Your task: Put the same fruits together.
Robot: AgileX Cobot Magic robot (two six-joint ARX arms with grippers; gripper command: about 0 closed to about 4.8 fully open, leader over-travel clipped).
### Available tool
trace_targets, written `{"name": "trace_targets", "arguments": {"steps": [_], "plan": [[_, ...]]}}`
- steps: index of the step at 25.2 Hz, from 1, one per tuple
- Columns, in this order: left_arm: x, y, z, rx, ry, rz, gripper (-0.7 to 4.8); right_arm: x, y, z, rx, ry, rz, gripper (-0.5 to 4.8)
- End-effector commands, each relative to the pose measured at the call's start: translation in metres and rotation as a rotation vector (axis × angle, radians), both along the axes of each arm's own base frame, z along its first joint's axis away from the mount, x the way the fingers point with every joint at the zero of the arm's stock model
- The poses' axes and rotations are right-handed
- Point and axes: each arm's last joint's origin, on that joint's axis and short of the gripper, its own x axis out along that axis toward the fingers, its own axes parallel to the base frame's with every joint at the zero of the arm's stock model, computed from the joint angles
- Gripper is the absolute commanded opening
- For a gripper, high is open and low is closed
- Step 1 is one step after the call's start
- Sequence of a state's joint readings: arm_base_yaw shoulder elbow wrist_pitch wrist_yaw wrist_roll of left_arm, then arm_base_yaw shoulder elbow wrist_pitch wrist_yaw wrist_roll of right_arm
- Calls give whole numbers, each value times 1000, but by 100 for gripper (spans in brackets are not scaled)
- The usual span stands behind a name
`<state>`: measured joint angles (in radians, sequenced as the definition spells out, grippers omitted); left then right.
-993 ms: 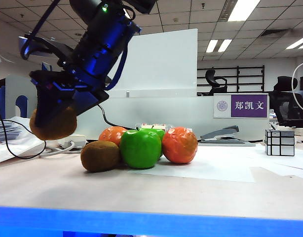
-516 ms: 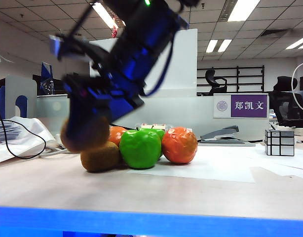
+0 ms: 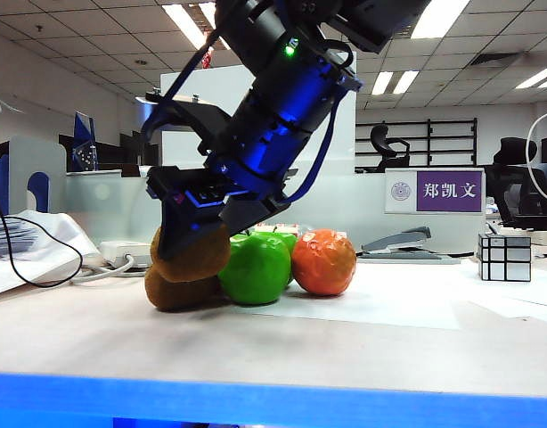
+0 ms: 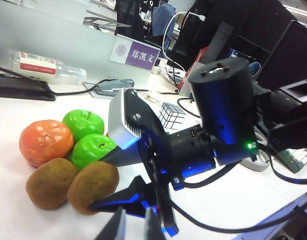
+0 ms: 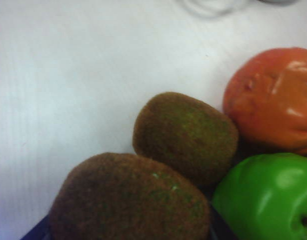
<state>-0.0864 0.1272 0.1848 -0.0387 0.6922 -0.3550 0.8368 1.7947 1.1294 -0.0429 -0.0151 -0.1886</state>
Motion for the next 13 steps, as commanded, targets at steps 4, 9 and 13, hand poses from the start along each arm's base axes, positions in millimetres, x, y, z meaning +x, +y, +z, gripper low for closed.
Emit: {"name": "trace_targets", "arguments": {"steps": [4, 9, 13], "plan": [[0, 0, 2, 2, -16, 0, 63, 1, 1, -12, -18, 16, -21, -6], [0, 0, 2, 2, -16, -1, 62, 4, 5, -25, -19, 31, -25, -6], [-1, 0, 2, 2, -18, -1, 62, 5, 5, -27, -21, 36, -28, -6]]}}
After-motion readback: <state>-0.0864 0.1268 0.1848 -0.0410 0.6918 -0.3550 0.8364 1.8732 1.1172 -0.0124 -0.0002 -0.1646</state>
